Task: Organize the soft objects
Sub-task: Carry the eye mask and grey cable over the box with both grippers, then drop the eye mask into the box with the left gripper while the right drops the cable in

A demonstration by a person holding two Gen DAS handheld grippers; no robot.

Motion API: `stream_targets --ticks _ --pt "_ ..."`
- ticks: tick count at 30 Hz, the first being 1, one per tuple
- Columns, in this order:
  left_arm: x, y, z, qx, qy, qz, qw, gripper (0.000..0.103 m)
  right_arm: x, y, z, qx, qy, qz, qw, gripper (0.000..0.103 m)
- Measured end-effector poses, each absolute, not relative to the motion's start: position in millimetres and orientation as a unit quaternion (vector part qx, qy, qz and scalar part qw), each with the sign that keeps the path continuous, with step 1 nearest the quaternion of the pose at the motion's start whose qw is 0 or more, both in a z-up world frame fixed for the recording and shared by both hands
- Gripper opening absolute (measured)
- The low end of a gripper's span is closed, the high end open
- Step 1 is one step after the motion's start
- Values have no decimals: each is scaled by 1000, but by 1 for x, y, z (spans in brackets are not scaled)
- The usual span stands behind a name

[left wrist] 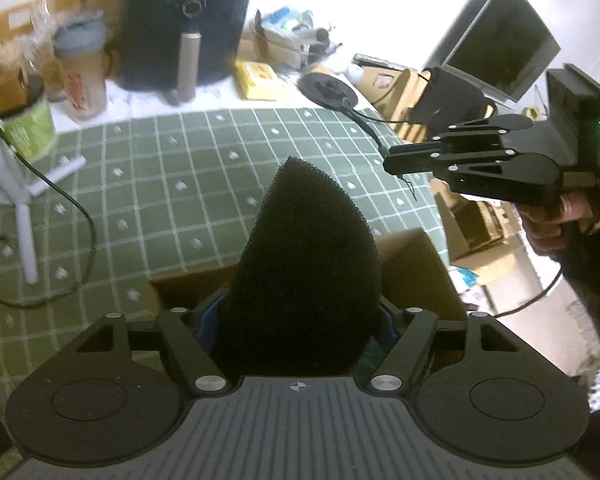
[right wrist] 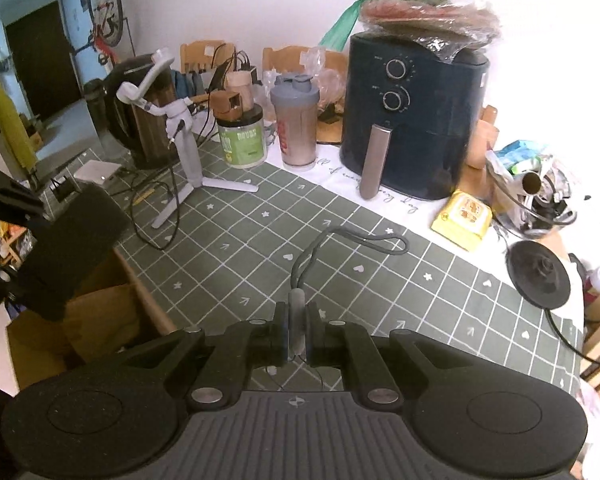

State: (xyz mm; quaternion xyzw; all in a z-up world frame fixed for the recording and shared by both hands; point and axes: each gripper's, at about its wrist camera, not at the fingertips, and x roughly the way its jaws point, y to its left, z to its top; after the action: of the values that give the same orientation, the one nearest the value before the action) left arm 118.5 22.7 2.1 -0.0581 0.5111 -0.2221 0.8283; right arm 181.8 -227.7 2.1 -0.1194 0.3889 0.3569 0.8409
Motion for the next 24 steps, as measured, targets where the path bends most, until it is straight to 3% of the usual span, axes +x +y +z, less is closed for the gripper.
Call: stream_targets --ticks 3,6,24 --pt "117 20 -3 -84 515 -228 822 90 169 -232 6 -114 386 357 843 10" --pt "113 15 -4 -80 513 -226 825 96 157 -236 8 -111 385 356 844 10" --pt "85 36 2 -82 492 -144 855 97 89 -249 26 -89 381 371 842 10"
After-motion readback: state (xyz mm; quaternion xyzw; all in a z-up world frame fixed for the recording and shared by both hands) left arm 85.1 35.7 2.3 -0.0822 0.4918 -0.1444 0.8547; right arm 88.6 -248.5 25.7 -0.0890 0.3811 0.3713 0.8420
